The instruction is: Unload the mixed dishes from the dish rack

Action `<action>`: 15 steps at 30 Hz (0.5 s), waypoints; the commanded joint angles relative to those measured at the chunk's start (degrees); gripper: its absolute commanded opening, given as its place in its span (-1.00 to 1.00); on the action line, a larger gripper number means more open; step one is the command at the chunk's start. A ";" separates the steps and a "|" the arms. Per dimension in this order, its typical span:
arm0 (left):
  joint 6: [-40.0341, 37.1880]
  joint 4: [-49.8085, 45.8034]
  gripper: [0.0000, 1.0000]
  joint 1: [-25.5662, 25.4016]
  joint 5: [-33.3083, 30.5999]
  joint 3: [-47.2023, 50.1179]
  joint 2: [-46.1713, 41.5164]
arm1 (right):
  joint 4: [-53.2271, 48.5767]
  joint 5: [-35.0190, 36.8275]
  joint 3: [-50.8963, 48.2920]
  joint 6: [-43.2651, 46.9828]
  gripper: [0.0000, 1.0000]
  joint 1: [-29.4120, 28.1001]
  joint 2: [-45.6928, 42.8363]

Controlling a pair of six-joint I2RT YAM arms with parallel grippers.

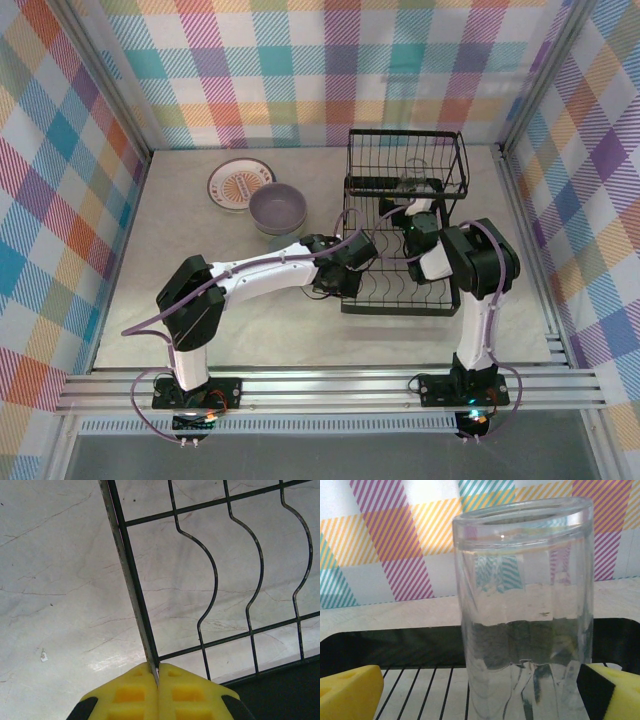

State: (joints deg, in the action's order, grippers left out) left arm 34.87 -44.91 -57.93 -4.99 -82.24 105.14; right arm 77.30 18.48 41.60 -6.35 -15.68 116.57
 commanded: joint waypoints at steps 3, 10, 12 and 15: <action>-4.02 -0.45 -1.00 -0.25 3.85 -2.43 -4.67 | 3.30 1.48 3.51 0.91 0.98 0.95 0.97; -3.91 -0.10 -1.00 -0.25 3.98 -1.98 -5.08 | 3.30 2.06 5.16 0.11 0.86 1.65 2.27; -3.83 -0.09 -1.00 -0.25 3.99 -1.84 -5.16 | 3.30 2.10 5.66 0.32 0.88 1.62 2.67; -3.71 0.06 -1.00 -0.25 3.95 -1.54 -5.30 | 3.30 2.07 6.43 1.05 0.95 1.69 3.16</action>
State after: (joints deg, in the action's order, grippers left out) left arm 34.70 -44.71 -57.60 -4.47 -82.35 103.85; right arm 77.03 19.59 45.60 -6.15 -14.57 119.35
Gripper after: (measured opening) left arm 0.053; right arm 0.968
